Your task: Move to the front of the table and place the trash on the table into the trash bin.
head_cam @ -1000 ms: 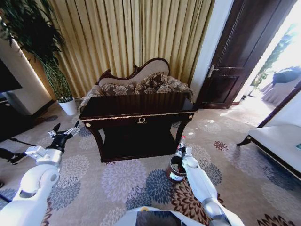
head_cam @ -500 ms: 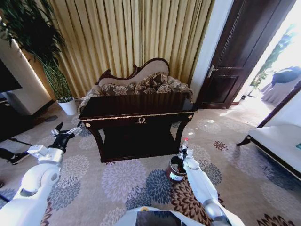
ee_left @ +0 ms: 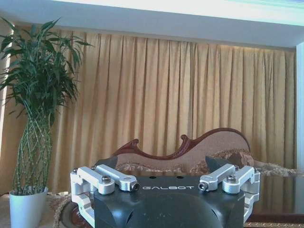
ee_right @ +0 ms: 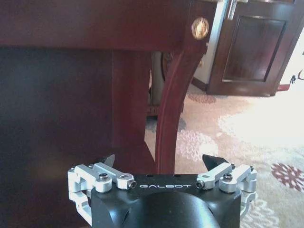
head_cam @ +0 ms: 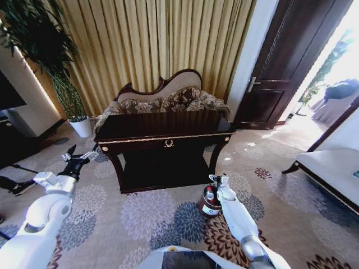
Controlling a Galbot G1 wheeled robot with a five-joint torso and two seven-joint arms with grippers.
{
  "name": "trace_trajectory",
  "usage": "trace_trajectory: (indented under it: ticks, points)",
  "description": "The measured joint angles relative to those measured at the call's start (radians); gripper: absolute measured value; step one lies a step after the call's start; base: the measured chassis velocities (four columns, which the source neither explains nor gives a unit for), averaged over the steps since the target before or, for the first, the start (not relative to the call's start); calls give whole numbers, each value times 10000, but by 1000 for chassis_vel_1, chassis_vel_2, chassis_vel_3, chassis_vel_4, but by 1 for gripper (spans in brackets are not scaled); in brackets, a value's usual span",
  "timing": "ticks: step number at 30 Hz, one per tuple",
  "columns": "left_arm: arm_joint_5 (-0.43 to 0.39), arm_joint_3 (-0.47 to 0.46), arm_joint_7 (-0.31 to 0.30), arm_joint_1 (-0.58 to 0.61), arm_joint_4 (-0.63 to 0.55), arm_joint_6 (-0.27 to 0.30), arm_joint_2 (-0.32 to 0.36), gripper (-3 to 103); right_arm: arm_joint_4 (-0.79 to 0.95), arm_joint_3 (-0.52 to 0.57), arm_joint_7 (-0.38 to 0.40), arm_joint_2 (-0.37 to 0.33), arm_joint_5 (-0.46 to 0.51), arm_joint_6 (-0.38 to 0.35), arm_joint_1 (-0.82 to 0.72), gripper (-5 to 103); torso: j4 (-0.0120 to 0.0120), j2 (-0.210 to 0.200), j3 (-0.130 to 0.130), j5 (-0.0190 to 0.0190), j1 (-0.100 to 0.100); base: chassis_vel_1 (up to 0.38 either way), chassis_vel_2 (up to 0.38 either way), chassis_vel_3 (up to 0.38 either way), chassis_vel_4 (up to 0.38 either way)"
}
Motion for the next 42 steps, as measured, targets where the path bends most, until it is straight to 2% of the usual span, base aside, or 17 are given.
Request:
trace_trajectory:
  ticks: [6,11,14,16,18,19,20,23,32,42]
  points:
    - [11,59,-52,-116,5,4,-38,100,1004,15,16,0,266,188,-319,100,0,0,0,0,0,0,0,0,0]
    - [70,255,-245,-310,-48,41,-98,100,3326,79,-170,-51,1102,133,-925,100,0,1,0,-1,0,0,0,0,0]
    - [97,317,-289,-373,-66,48,-112,100,4219,55,-283,-92,1484,-49,-1104,100,0,0,0,-1,0,0,0,0,0]
    - [180,441,-387,-428,-89,52,-136,100,5710,-89,-523,-174,2189,-426,-1393,100,0,1,0,-4,0,0,0,0,0]
    - [202,473,-413,-436,-102,54,-147,100,6065,-143,-589,-191,2397,-540,-1470,100,0,1,0,-3,0,0,0,0,0]
    - [235,511,-439,-443,-148,59,-169,100,6804,-266,-696,-218,2893,-831,-1624,100,1,1,0,-3,0,0,0,0,0]
    - [235,511,-439,-443,-148,59,-169,100,6804,-266,-696,-218,2893,-831,-1624,100,1,1,0,-3,0,0,0,0,0]
    - [302,518,-496,-442,-252,60,-255,100,7974,-522,-758,-222,3687,-1269,-1772,100,1,1,0,-2,-1,0,0,0,0]
    - [283,166,-460,-210,-287,37,-349,100,9211,-561,-1249,-653,4337,-1368,-2032,100,0,1,-1,-2,0,0,0,0,0]
    - [261,211,-435,-274,-314,19,-321,100,9849,-448,-1347,-772,4393,-1479,-2501,100,-1,1,0,-1,0,0,0,0,0]
